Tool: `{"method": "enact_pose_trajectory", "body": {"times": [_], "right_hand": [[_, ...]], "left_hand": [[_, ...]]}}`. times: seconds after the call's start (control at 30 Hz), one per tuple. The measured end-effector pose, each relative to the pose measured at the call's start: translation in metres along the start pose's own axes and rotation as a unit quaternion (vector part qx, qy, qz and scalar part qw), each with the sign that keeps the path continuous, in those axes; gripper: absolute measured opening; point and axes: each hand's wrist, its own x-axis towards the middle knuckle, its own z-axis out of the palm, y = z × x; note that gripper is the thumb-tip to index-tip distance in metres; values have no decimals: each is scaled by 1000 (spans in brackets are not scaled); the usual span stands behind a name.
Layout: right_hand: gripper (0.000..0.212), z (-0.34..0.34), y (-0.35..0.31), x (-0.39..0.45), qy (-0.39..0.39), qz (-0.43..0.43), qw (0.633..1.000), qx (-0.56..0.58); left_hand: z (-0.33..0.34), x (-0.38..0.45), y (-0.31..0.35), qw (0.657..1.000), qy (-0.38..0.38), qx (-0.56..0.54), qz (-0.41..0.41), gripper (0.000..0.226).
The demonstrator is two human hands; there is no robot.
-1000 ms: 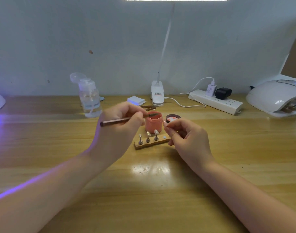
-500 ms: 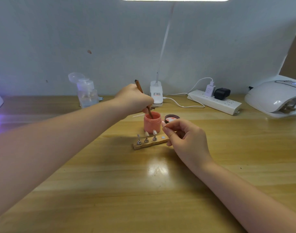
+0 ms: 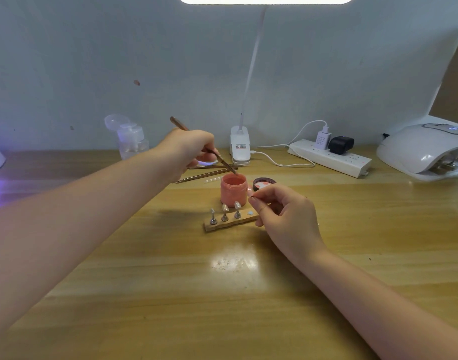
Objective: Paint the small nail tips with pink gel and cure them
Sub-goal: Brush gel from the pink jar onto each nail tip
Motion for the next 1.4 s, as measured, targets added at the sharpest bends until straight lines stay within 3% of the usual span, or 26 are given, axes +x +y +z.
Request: {"method": "enact_pose_trajectory", "body": {"times": [0.17, 0.3, 0.6, 0.8, 0.87, 0.97, 1.1, 1.27, 1.4], "right_hand": [[4, 0, -1, 0, -2, -2, 1000, -3], [4, 0, 0, 0, 0, -5, 1000, -6], [5, 1, 1, 0, 6, -9, 1000, -2], [4, 1, 2, 0, 7, -14, 1000, 0], [3, 1, 1, 0, 4, -13, 1000, -1], [3, 1, 1, 1, 4, -10, 1000, -2], [4, 0, 0, 0, -1, -9, 1000, -5], [4, 0, 0, 0, 0, -7, 1000, -7], [4, 0, 0, 0, 0, -9, 1000, -9]], "left_hand": [[-14, 3, -16, 997, 3, -77, -14, 21], [-18, 3, -22, 998, 10, -65, -19, 19], [14, 8, 3, 988, 14, 120, 99, 12], [31, 7, -5, 957, -18, 251, 145, 17], [30, 7, -7, 964, -10, 228, 136, 15], [21, 8, -4, 991, 28, 101, 89, 14], [1, 8, -9, 999, 24, -32, 2, 17], [-18, 9, -26, 994, -34, -67, -85, 12], [-26, 8, -38, 992, -25, -79, -98, 10]]}}
